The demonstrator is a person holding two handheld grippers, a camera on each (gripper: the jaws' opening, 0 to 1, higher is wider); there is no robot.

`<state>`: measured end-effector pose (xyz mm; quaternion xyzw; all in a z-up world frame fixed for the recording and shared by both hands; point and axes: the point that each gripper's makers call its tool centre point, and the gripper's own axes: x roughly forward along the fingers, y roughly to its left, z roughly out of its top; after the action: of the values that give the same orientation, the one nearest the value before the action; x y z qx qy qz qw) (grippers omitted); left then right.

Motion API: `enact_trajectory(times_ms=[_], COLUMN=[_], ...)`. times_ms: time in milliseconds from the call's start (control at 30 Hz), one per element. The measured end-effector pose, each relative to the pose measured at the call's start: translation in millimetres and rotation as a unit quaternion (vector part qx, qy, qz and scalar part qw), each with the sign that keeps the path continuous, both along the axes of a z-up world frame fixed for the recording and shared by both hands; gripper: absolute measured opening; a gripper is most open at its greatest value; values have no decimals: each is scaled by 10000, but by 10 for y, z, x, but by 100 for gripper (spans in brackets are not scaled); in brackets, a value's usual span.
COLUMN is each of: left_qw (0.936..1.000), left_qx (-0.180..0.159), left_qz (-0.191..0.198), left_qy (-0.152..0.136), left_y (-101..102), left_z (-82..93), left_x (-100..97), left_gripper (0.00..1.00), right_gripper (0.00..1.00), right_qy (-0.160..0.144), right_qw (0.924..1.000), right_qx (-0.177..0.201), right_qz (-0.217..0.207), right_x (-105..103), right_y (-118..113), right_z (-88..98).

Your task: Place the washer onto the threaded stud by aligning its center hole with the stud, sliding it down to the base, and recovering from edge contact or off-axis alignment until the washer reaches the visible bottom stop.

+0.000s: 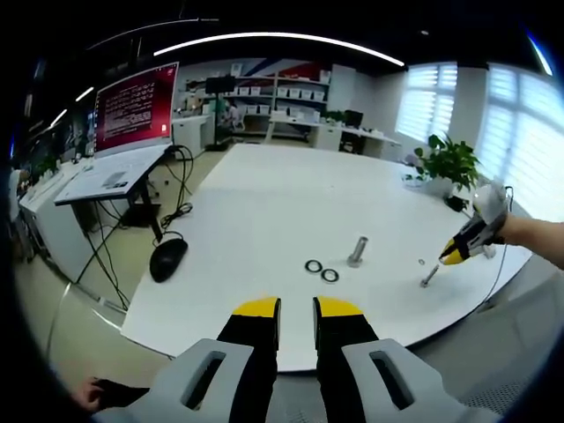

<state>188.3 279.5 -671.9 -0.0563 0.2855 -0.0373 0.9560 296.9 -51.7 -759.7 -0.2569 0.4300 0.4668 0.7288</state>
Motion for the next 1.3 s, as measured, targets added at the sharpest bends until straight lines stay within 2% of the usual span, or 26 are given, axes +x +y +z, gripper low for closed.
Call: enact_trajectory(times_ms=[100, 200, 600, 867, 967, 1200, 1300], left_qw=[10000, 10000, 10000, 10000, 10000, 10000, 10000], left_qx=[3, 2, -10, -7, -5, 7, 7], left_qz=[-1, 1, 35, 46, 46, 50, 55], left_qy=[6, 6, 2, 8, 18, 47, 56], left_y=[-1, 1, 5, 13, 15, 15, 18], left_z=[-1, -2, 1, -2, -6, -14, -17], left_x=[-2, -1, 0, 0, -2, -8, -10], left_gripper=[12, 12, 12, 12, 13, 13, 13], right_gripper=[14, 14, 14, 14, 14, 14, 14], right_qy=[45, -20, 111, 106, 0, 69, 122], right_qw=[9999, 9993, 9982, 9956, 9938, 9933, 9941], right_qx=[17, -205, -383, -687, -870, -965, -850], right_qz=[152, 321, 445, 631, 693, 628, 657], right_x=[-57, -46, -88, -79, -67, -29, -36], right_y=[90, 95, 125, 138, 132, 153, 186], right_z=[29, -46, -186, -400, -489, -717, -700])
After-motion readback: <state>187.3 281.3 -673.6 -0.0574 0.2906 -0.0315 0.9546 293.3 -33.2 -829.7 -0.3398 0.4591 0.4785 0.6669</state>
